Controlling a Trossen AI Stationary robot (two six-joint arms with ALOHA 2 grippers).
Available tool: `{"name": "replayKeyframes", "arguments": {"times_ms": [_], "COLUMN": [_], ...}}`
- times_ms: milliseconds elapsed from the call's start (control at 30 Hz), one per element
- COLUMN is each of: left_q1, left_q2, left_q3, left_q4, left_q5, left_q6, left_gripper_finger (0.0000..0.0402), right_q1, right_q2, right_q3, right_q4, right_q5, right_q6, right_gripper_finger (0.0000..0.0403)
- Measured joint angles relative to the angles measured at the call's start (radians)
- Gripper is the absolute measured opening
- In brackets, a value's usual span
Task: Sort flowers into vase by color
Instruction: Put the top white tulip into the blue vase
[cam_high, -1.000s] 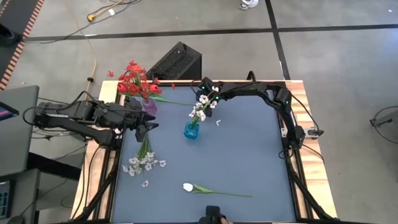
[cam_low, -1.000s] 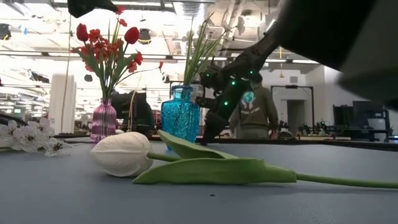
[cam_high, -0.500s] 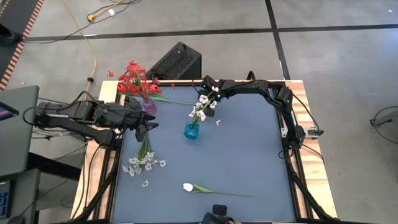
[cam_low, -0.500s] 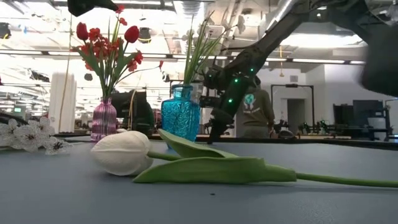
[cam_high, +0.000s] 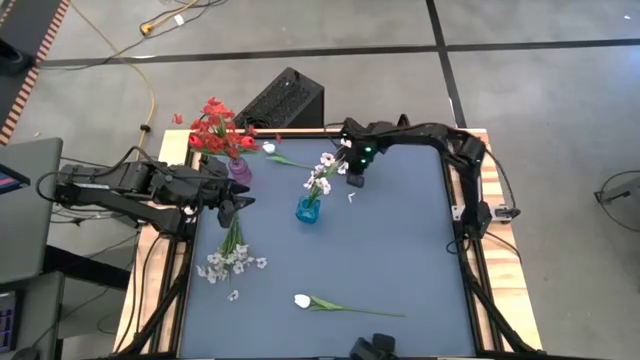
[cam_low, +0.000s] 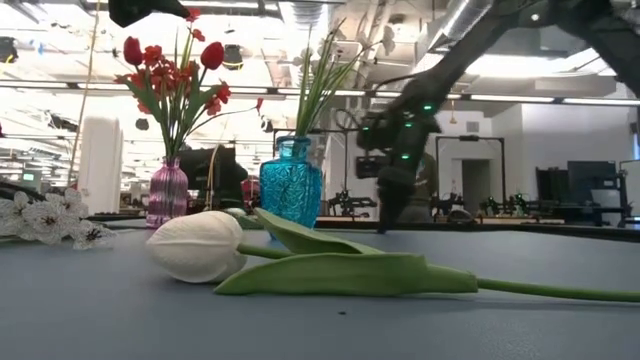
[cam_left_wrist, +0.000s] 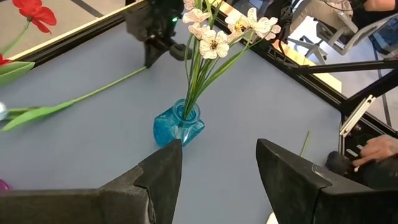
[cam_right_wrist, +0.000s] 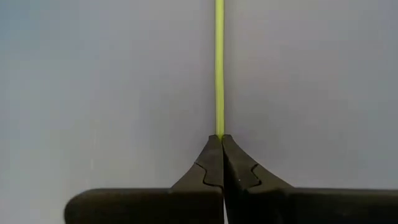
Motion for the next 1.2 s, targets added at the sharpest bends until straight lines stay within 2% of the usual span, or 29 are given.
{"name": "replayKeyframes", "arguments": {"times_ms": [167, 300, 433, 467, 567, 733, 900, 1033, 1200], "left_q1": [0.000, 0.000, 0.000, 0.000, 0.000, 0.000, 0.000, 0.000, 0.000], "left_q2": [0.000, 0.000, 0.000, 0.000, 0.000, 0.000, 0.000, 0.000, 0.000], "left_q3": [0.000, 0.000, 0.000, 0.000, 0.000, 0.000, 0.000, 0.000, 0.000], "left_q4": [0.000, 0.001, 0.005, 0.005, 0.006, 0.007, 0.008, 0.009, 0.034], "left_q5": [-0.020, -0.041, -0.039, -0.034, -0.019, -0.018, -0.017, -0.008, 0.026], "left_q6": [0.019, 0.033, 0.032, 0.029, 0.027, 0.043, 0.052, 0.051, 0.043], "left_gripper_finger": [0.0194, 0.0194, 0.0194, 0.0194, 0.0194, 0.0194, 0.0194, 0.0194, 0.0194], "right_q1": [-0.029, -0.041, -0.055, -0.059, -0.075, -0.066, -0.028, -0.035, -0.046], "right_q2": [-0.179, -0.320, -0.427, -0.448, -0.495, -0.551, -0.573, -0.480, -0.314], "right_q3": [-0.251, -0.369, -0.428, -0.434, -0.440, -0.424, -0.387, -0.341, -0.278], "right_q4": [0.125, 0.106, -0.029, -0.054, -0.112, -0.063, 0.096, 0.190, 0.184], "right_q5": [-0.001, 0.048, 0.216, 0.231, 0.215, 0.146, 0.088, -0.029, 0.033], "right_q6": [0.070, 0.130, 0.190, 0.201, 0.209, 0.227, 0.183, 0.180, 0.126], "right_gripper_finger": [0.0015, 0.0022, 0.0062, 0.0069, 0.0080, 0.0085, 0.0113, 0.0150, 0.0192]}}
